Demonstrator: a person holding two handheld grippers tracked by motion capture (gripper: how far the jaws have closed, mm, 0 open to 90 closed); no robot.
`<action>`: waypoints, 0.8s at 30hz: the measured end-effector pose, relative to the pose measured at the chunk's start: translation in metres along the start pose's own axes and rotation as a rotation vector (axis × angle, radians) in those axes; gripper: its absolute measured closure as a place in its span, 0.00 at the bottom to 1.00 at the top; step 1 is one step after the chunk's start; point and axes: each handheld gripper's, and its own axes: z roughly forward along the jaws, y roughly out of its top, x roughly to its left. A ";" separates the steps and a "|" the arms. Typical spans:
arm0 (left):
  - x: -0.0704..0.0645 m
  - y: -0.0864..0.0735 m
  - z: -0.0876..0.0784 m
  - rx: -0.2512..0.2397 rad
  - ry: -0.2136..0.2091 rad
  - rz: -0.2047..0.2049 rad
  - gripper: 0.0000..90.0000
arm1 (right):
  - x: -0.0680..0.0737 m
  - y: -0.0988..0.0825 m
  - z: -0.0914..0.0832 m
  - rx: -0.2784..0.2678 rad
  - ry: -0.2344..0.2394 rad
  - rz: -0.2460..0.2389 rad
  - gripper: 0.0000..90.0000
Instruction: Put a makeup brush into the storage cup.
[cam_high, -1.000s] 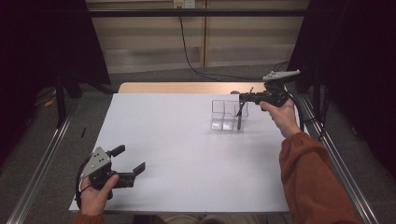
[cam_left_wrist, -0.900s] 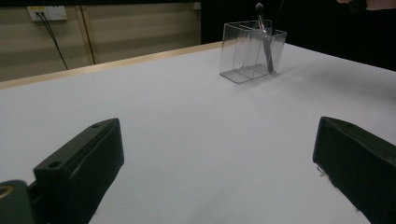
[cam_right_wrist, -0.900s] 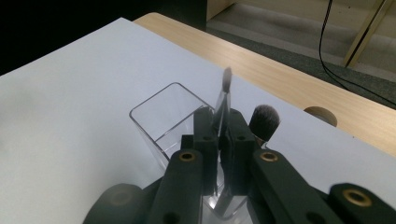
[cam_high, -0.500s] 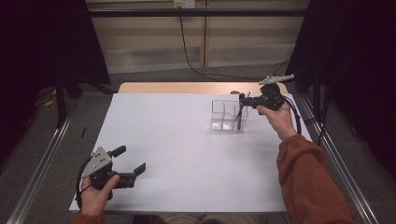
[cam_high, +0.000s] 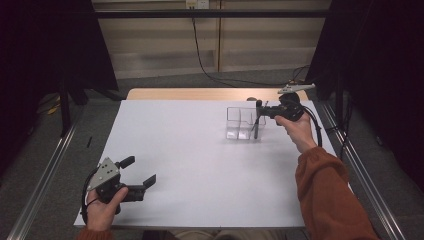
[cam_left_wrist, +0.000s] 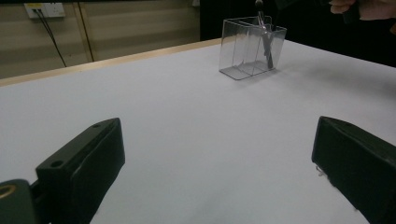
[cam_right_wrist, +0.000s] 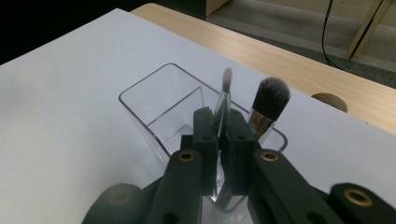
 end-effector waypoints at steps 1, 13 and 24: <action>0.000 0.000 0.000 0.001 0.000 0.001 0.03 | 0.000 -0.001 0.000 0.000 0.000 0.000 0.95; 0.002 0.000 0.000 0.000 -0.002 -0.013 0.03 | -0.001 -0.009 -0.001 -0.016 0.002 0.013 0.79; 0.001 0.001 0.001 -0.001 0.002 -0.003 0.03 | 0.000 -0.011 -0.003 -0.070 0.001 0.007 0.48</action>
